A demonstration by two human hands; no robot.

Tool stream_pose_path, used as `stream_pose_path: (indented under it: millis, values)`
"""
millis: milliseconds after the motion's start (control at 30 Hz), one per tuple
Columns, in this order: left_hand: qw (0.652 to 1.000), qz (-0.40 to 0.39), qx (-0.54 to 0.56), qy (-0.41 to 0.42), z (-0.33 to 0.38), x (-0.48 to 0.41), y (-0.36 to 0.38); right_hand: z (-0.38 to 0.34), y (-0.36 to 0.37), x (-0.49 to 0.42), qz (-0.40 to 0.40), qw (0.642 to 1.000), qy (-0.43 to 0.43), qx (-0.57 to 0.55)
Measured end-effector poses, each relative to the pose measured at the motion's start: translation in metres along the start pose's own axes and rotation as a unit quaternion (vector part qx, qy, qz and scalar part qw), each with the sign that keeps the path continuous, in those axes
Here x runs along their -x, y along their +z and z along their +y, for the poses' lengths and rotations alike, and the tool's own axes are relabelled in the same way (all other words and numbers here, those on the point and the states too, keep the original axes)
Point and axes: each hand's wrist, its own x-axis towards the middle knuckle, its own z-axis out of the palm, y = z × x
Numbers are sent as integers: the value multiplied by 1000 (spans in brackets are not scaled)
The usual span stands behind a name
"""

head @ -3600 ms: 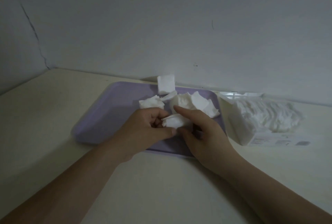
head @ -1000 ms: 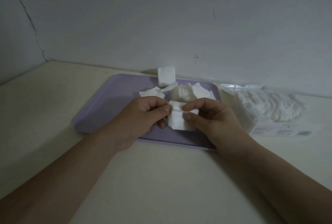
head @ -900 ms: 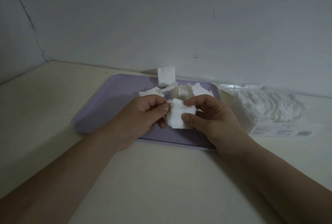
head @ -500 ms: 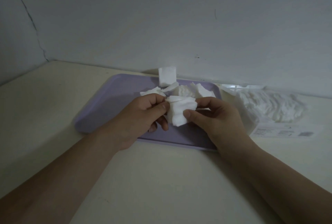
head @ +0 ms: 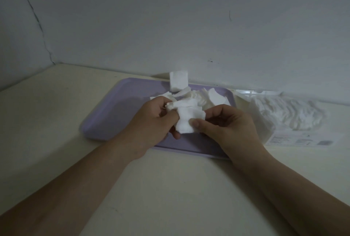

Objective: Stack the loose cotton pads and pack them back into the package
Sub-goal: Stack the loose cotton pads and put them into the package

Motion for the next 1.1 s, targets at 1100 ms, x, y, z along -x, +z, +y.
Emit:
stream_pose_path:
  millis: [1100]
  values:
    - [999,13,47,-14,-5,-3,0,2,-6,-11,-164,946,124,-249]
